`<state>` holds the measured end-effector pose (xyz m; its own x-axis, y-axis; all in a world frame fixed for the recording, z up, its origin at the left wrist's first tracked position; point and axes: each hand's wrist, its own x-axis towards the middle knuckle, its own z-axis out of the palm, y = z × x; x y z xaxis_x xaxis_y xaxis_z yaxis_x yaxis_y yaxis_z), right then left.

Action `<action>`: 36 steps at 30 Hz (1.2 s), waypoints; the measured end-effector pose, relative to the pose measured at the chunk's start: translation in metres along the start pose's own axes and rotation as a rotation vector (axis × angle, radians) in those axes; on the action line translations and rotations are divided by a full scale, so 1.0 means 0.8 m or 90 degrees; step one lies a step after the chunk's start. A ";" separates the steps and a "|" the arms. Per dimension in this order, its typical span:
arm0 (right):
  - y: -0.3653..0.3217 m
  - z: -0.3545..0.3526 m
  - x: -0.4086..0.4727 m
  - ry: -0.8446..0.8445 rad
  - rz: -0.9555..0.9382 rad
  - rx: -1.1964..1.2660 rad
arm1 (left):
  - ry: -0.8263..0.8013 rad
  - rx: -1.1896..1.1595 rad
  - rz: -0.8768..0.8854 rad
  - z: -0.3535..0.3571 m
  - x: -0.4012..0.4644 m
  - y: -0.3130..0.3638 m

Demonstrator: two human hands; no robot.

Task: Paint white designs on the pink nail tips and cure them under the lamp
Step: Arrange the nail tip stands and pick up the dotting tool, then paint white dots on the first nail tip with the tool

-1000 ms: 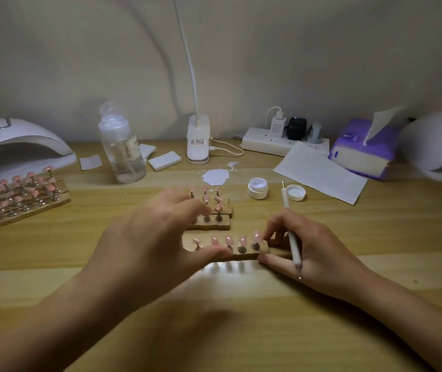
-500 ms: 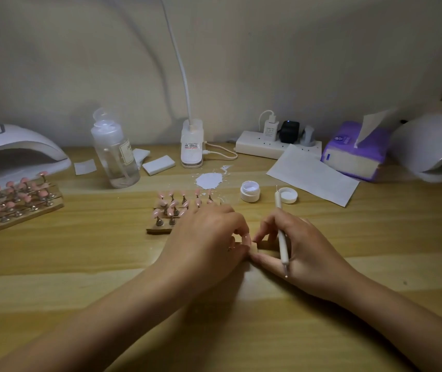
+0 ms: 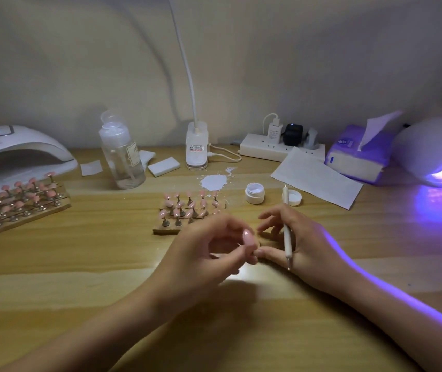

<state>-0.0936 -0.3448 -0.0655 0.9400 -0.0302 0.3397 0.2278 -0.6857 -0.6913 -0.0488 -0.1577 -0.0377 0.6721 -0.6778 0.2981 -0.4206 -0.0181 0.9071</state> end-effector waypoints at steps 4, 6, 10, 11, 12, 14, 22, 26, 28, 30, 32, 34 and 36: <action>0.001 -0.009 -0.003 0.060 0.002 0.120 | 0.003 -0.096 -0.054 0.011 -0.005 -0.009; 0.000 -0.014 0.002 0.114 -0.010 0.157 | -0.004 -0.119 -0.067 0.018 -0.005 -0.011; -0.008 -0.026 0.029 0.228 0.043 0.275 | -0.018 -0.132 -0.057 0.029 0.001 -0.010; -0.011 -0.028 0.040 0.244 0.056 0.302 | -0.017 -0.134 -0.054 0.031 0.004 -0.009; -0.013 -0.030 0.051 0.259 0.066 0.322 | -0.016 -0.133 -0.053 0.034 0.006 -0.007; -0.016 -0.029 0.075 0.299 0.090 0.357 | -0.016 -0.129 -0.045 0.038 0.011 -0.006; 0.020 0.016 0.116 0.426 0.120 0.153 | -0.003 -0.098 -0.037 0.038 0.012 -0.019; 0.035 0.017 0.112 0.438 0.084 0.092 | 0.035 -0.111 -0.051 0.040 0.014 -0.025; 0.038 0.018 0.113 0.439 0.070 0.081 | 0.039 -0.101 -0.048 0.041 0.014 -0.027; 0.040 0.020 0.114 0.431 0.056 0.060 | 0.037 -0.082 -0.039 0.042 0.013 -0.029; 0.043 0.021 0.115 0.426 0.055 0.041 | 0.038 -0.075 -0.039 0.043 0.013 -0.030; 0.046 0.021 0.116 0.423 0.058 0.033 | 0.028 -0.055 -0.038 0.044 0.012 -0.031; 0.048 0.021 0.116 0.416 0.060 0.027 | 0.014 -0.026 -0.032 0.046 0.010 -0.029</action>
<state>0.0067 -0.3616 -0.0713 0.6126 -0.5326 0.5840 0.1748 -0.6293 -0.7573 -0.0558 -0.1901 -0.0676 0.7057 -0.6601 0.2574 -0.3601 -0.0213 0.9327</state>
